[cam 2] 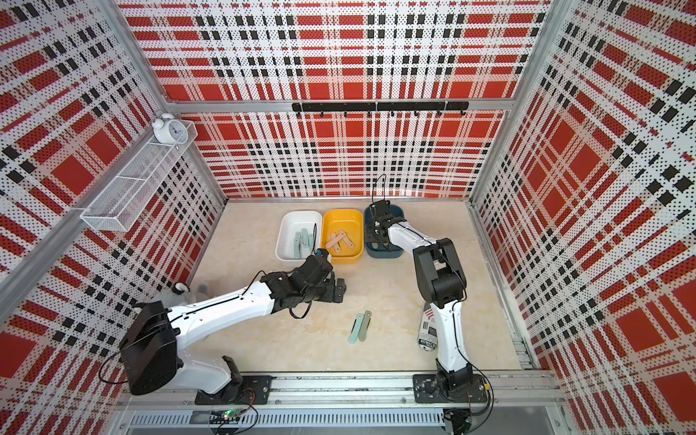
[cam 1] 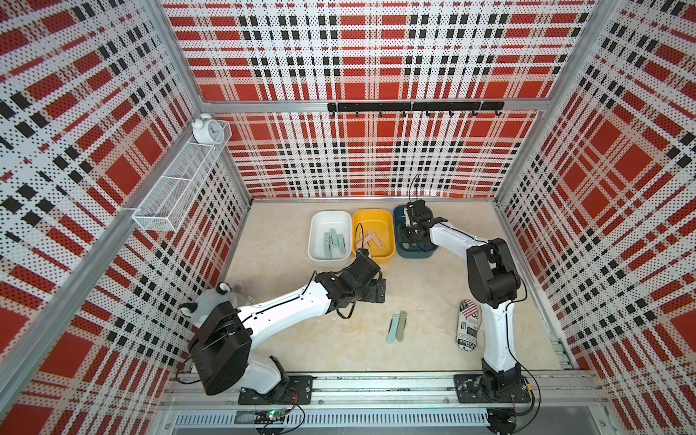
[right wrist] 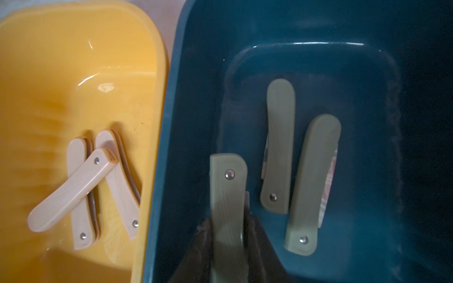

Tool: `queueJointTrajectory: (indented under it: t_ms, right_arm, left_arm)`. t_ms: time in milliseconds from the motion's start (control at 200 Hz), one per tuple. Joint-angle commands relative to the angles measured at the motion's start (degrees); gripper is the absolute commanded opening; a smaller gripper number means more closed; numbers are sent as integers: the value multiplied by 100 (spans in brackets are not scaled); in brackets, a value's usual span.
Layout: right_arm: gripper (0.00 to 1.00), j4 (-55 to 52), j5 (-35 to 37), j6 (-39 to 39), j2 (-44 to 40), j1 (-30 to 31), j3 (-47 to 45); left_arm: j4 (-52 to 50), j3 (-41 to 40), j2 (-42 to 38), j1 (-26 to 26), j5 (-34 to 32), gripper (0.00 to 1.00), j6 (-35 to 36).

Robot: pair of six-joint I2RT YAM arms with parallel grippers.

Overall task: Place the fruit knives into the storage box by color
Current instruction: Place the fruit knife in the storage box.

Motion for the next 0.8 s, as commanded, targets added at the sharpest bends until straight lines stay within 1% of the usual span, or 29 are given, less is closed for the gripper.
queueJointTrajectory:
  t_ms: [0, 85, 286, 561, 641, 726, 782, 787, 792, 797]
  right_arm:
    - [25, 275, -10, 120, 102, -63, 120]
    - [25, 377, 69, 145, 78, -114, 96]
    - [32, 349, 32, 89, 85, -167, 233]
    - [45, 261, -36, -26, -289, -173, 79]
    - [54, 236, -88, -55, -642, -158, -162]
    - [67, 247, -71, -75, -1261, -96, -725]
    - [81, 285, -56, -71, -1758, -24, -1210]
    - [85, 286, -38, -75, -1831, -7, -1295]
    - [85, 286, -38, -75, -1831, -7, -1295]
    - [87, 286, -34, -73, -1888, 2, -1337]
  left_arm:
    - [-68, 43, 20, 57, 23, 98, 57]
    - [-33, 51, 18, 55, 34, 98, 5]
    - [-22, 4, -36, 62, 40, 98, 6]
    - [-62, -122, -125, 35, 12, 99, 54]
    - [-76, -154, -118, -113, -13, 98, 98]
    - [-175, -174, -78, -469, -64, 98, 154]
    - [-266, -232, -50, -733, -86, 98, 206]
    - [-266, -238, -44, -753, -90, 98, 222]
    - [-303, -241, -41, -780, -92, 98, 222]
    - [-315, -251, -44, -802, -84, 98, 226]
